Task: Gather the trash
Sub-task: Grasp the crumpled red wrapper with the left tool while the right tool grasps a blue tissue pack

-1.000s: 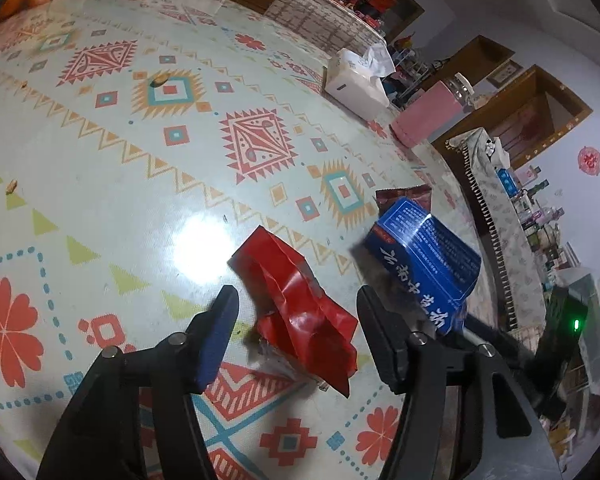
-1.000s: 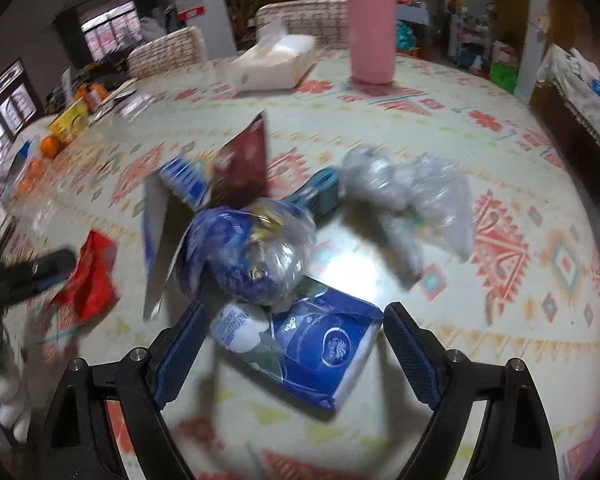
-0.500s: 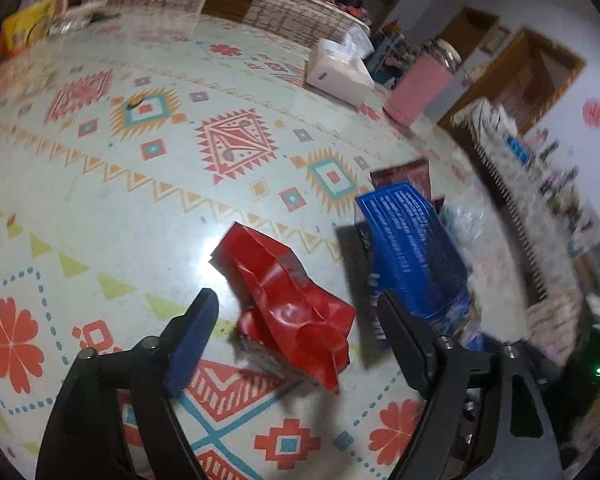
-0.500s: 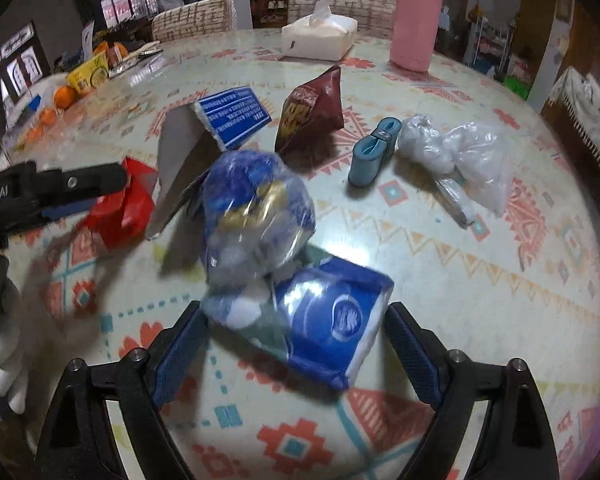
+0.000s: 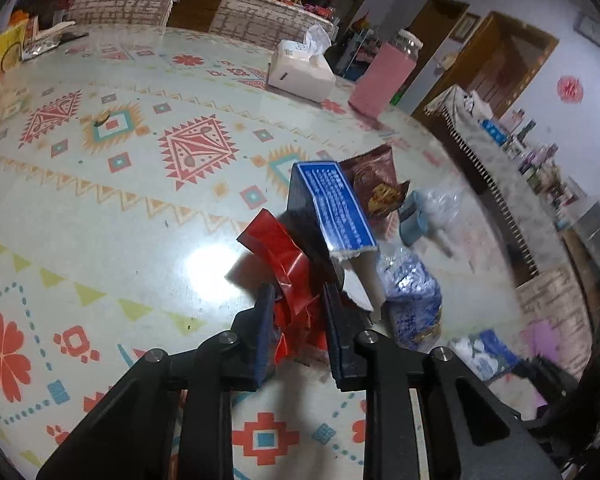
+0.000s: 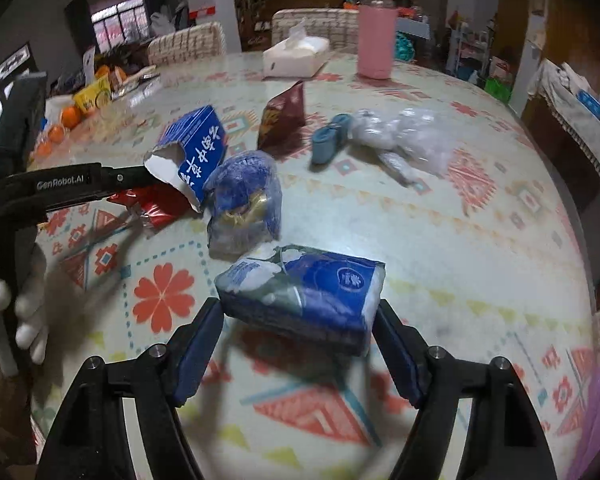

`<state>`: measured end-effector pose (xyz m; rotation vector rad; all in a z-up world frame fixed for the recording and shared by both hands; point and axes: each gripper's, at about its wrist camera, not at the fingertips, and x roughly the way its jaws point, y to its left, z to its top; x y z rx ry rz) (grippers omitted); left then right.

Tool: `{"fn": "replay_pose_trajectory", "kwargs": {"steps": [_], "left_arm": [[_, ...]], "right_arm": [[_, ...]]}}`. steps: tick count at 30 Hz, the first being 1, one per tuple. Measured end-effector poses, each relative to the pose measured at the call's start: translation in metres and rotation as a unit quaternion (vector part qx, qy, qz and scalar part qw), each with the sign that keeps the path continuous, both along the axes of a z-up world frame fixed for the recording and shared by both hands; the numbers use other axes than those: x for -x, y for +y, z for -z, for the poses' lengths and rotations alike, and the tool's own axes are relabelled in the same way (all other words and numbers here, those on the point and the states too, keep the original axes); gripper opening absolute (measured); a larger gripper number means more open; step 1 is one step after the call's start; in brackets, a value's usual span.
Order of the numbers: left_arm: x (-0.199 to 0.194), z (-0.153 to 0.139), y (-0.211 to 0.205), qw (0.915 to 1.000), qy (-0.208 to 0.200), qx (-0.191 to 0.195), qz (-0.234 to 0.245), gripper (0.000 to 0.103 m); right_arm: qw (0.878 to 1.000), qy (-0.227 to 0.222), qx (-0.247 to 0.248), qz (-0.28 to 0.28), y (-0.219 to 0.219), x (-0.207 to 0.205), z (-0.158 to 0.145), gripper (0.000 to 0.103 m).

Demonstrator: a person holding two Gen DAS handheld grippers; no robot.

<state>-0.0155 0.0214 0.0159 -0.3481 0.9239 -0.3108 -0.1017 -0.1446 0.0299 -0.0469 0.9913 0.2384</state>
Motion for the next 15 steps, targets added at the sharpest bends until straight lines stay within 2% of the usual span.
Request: {"fn": "replay_pose_trajectory", "kwargs": {"steps": [1, 3, 5, 10, 11, 12, 13, 14, 15], "left_arm": [[0.000, 0.000, 0.001, 1.0000, -0.001, 0.001, -0.003, 0.023], [0.001, -0.001, 0.002, 1.0000, -0.001, 0.005, -0.008, 0.023], [0.001, -0.001, 0.004, 0.9999, -0.002, 0.009, -0.010, 0.023], [0.002, -0.001, 0.008, 0.9997, 0.000, 0.020, -0.012, 0.023], [0.002, -0.001, 0.008, 0.9997, -0.001, 0.020, -0.012, 0.023], [0.003, -0.002, 0.008, 0.9997, -0.003, 0.021, -0.012, 0.023], [0.003, -0.003, 0.008, 0.9997, -0.004, 0.021, -0.013, 0.023], [0.003, -0.003, 0.009, 0.9997, -0.005, 0.022, -0.013, 0.023], [0.004, -0.003, 0.009, 0.9996, -0.006, 0.024, -0.013, 0.023]], "right_arm": [[1.000, -0.003, -0.005, 0.005, -0.005, 0.005, -0.002, 0.078], [1.000, -0.002, -0.019, 0.015, -0.015, 0.014, -0.004, 0.043], [0.999, 0.003, -0.041, 0.028, -0.026, 0.022, -0.005, 0.042], [0.998, 0.006, -0.044, 0.033, -0.035, 0.034, 0.003, 0.042], [0.998, 0.006, -0.047, 0.033, -0.036, 0.034, 0.004, 0.047], [0.998, 0.004, -0.047, 0.033, -0.035, 0.034, 0.004, 0.061], [0.998, -0.001, -0.045, 0.032, -0.034, 0.033, 0.004, 0.069], [0.999, -0.012, -0.041, 0.031, -0.031, 0.032, 0.001, 0.082], [0.999, -0.028, -0.032, 0.027, -0.027, 0.030, -0.003, 0.088]]}}
